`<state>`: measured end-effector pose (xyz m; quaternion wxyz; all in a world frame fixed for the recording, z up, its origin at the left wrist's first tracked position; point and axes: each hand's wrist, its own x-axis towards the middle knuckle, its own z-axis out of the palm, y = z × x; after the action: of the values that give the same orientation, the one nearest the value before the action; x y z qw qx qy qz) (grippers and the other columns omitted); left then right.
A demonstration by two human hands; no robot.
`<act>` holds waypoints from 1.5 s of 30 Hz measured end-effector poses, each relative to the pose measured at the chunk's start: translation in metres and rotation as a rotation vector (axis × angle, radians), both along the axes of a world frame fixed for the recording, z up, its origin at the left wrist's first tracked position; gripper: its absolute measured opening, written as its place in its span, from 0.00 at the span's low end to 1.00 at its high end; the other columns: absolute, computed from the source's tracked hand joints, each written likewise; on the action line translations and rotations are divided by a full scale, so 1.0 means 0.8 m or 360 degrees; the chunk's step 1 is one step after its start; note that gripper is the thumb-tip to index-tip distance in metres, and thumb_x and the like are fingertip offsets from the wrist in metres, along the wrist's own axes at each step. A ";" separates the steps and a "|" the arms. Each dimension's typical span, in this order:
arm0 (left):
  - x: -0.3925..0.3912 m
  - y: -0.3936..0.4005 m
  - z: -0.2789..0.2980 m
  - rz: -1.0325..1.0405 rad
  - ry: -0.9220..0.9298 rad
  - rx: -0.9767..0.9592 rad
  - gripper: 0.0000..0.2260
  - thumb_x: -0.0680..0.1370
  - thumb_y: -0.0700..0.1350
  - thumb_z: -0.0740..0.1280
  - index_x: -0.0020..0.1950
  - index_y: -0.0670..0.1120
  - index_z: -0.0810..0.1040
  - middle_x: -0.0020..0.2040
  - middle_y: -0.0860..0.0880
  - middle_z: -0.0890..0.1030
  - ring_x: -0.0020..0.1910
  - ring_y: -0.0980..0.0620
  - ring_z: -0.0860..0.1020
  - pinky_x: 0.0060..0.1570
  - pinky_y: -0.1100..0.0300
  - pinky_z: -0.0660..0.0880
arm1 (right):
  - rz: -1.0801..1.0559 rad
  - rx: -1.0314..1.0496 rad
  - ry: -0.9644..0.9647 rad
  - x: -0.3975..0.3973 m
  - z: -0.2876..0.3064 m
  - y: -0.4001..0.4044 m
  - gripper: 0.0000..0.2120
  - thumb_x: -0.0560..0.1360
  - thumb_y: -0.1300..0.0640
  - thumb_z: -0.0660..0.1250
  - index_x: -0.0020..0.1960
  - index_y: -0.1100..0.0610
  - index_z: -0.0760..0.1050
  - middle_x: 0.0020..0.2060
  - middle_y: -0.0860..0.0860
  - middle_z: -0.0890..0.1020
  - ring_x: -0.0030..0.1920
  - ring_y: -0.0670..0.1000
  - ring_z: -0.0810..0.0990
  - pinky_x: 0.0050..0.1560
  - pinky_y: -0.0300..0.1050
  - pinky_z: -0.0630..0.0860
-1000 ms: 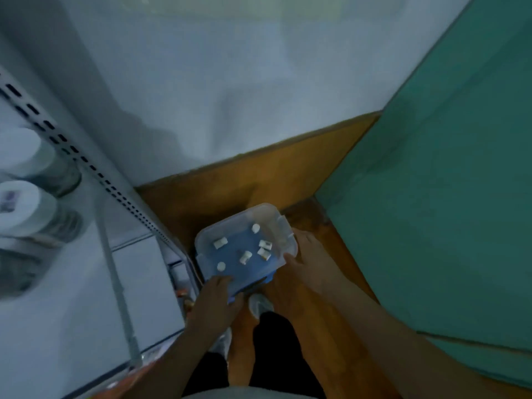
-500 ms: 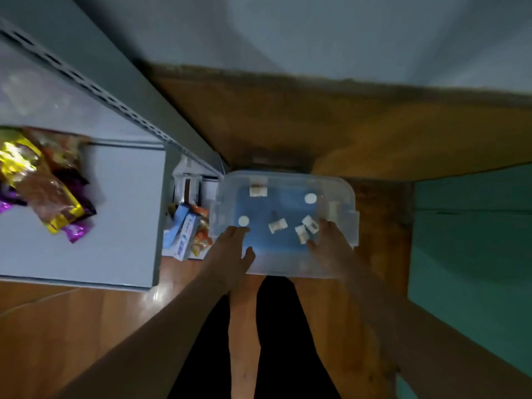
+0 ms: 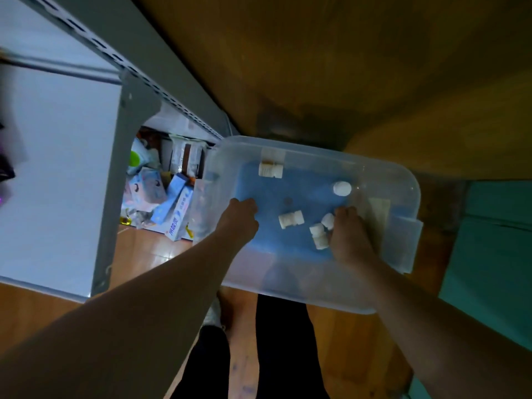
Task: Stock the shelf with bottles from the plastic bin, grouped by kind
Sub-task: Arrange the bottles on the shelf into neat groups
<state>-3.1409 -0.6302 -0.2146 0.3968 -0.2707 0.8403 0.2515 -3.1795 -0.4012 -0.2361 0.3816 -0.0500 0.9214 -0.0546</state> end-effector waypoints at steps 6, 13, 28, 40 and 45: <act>-0.010 0.004 0.066 0.0363 0.0162 0.0314 0.10 0.73 0.36 0.67 0.50 0.49 0.81 0.47 0.47 0.80 0.48 0.44 0.81 0.43 0.57 0.77 | -0.0037 -0.0058 -0.0069 -0.006 0.059 -0.003 0.16 0.79 0.59 0.65 0.64 0.63 0.68 0.60 0.61 0.76 0.61 0.61 0.76 0.59 0.50 0.70; 0.025 -0.023 0.188 0.0823 0.0407 0.0586 0.10 0.71 0.36 0.71 0.49 0.48 0.81 0.43 0.46 0.80 0.39 0.46 0.80 0.46 0.52 0.82 | -0.0213 -0.0508 0.0031 0.013 0.179 -0.031 0.07 0.75 0.65 0.67 0.51 0.61 0.71 0.47 0.60 0.78 0.49 0.61 0.78 0.43 0.43 0.64; 0.425 -0.191 0.503 0.1237 0.1195 0.0481 0.09 0.75 0.36 0.72 0.54 0.41 0.78 0.46 0.45 0.84 0.38 0.57 0.84 0.38 0.66 0.79 | 0.0012 -0.1316 0.0015 0.297 0.501 -0.253 0.13 0.78 0.54 0.69 0.61 0.50 0.72 0.50 0.45 0.81 0.51 0.45 0.79 0.52 0.41 0.76; 0.707 -0.343 0.702 0.1784 0.1996 0.0093 0.08 0.76 0.47 0.72 0.55 0.50 0.83 0.40 0.55 0.84 0.35 0.63 0.78 0.35 0.68 0.74 | 0.0609 -0.2106 -0.0069 0.494 0.713 -0.514 0.13 0.77 0.53 0.70 0.60 0.45 0.75 0.50 0.41 0.83 0.50 0.36 0.80 0.48 0.30 0.75; 0.732 -0.402 0.767 0.1916 0.2231 0.0088 0.06 0.71 0.57 0.71 0.44 0.58 0.85 0.33 0.54 0.79 0.30 0.60 0.72 0.33 0.65 0.70 | 0.0816 -0.2266 -0.0119 0.517 0.771 -0.589 0.12 0.77 0.54 0.70 0.57 0.40 0.75 0.50 0.41 0.83 0.50 0.39 0.81 0.48 0.31 0.76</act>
<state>-2.5549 -0.9515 0.3989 -0.3938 -0.4380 0.5997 0.5417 -2.7660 -0.8721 0.3807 0.2889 -0.4952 0.6096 -0.5475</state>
